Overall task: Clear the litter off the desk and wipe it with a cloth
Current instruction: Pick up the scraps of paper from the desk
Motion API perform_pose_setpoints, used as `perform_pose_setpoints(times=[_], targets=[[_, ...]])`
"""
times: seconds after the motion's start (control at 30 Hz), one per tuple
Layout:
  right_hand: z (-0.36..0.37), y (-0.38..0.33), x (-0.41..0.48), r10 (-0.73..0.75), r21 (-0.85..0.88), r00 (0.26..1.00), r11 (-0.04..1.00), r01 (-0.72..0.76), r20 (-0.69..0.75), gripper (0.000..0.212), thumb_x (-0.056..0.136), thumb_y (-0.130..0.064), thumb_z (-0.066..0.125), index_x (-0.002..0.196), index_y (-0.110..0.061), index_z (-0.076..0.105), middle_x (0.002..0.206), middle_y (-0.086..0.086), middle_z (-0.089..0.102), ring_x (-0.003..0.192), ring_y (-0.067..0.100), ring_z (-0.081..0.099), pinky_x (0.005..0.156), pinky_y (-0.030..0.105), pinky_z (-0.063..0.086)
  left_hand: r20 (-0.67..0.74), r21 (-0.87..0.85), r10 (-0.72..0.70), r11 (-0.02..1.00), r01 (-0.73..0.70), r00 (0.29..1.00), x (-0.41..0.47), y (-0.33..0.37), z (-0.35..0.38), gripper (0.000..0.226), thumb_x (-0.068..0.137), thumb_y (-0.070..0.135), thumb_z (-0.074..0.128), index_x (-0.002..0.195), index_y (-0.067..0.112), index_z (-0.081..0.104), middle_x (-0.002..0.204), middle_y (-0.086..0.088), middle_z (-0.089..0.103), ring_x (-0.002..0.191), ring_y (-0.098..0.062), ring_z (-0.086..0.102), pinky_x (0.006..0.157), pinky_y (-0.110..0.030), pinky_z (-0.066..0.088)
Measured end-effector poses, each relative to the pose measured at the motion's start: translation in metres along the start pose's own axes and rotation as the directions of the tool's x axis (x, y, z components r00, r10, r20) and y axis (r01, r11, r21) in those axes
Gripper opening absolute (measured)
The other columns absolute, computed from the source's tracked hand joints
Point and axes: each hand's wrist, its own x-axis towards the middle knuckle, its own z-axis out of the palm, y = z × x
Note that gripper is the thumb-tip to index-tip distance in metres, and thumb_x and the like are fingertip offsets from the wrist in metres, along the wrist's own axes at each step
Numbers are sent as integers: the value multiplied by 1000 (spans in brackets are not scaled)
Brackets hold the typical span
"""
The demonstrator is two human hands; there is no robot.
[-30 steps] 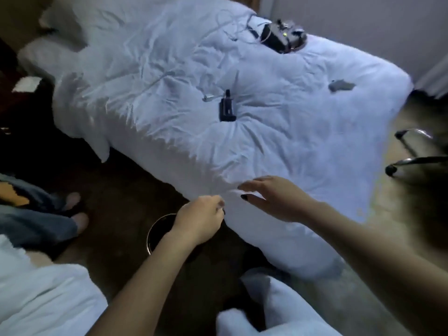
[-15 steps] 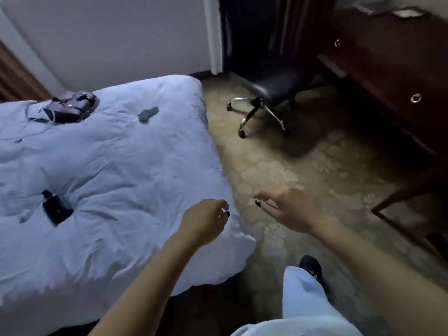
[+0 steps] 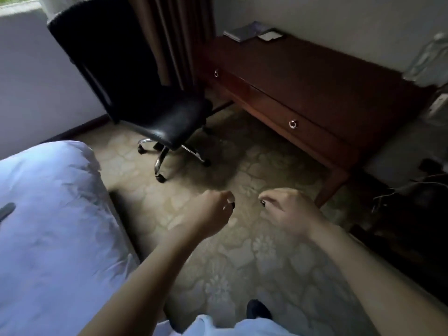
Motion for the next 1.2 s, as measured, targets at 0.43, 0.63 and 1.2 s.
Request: perform_pose_setpoints(times=[0.43, 0.63, 1.2], targets=[[-41, 73, 207, 162, 26, 981, 987, -160, -107, 19, 91, -18, 55, 103, -18, 70, 98, -2, 70, 91, 14, 63, 80, 32, 51, 128, 35, 139, 989, -145, 982, 269, -46, -44, 28, 93, 25, 41, 110, 27, 63, 106, 1, 67, 90, -23, 64, 70, -33, 52], [-62, 71, 313, 205, 24, 972, 979, -204, -116, 21, 92, -20, 53, 106, -20, 68, 101, -6, 69, 94, 11, 62, 81, 31, 50, 152, 9, 158, 987, -161, 976, 372, -85, -95, 28, 92, 25, 39, 106, 27, 64, 105, 3, 66, 95, -22, 62, 77, -34, 51], [-136, 193, 619, 61, -56, 997, 996, -64, -55, 23, 94, -24, 50, 111, -23, 66, 103, -8, 69, 94, 12, 62, 77, 22, 47, 178, 60, 112, 990, -125, 978, 674, -118, -136, 28, 92, 27, 39, 109, 33, 61, 106, 7, 66, 94, -18, 63, 74, -31, 51]])
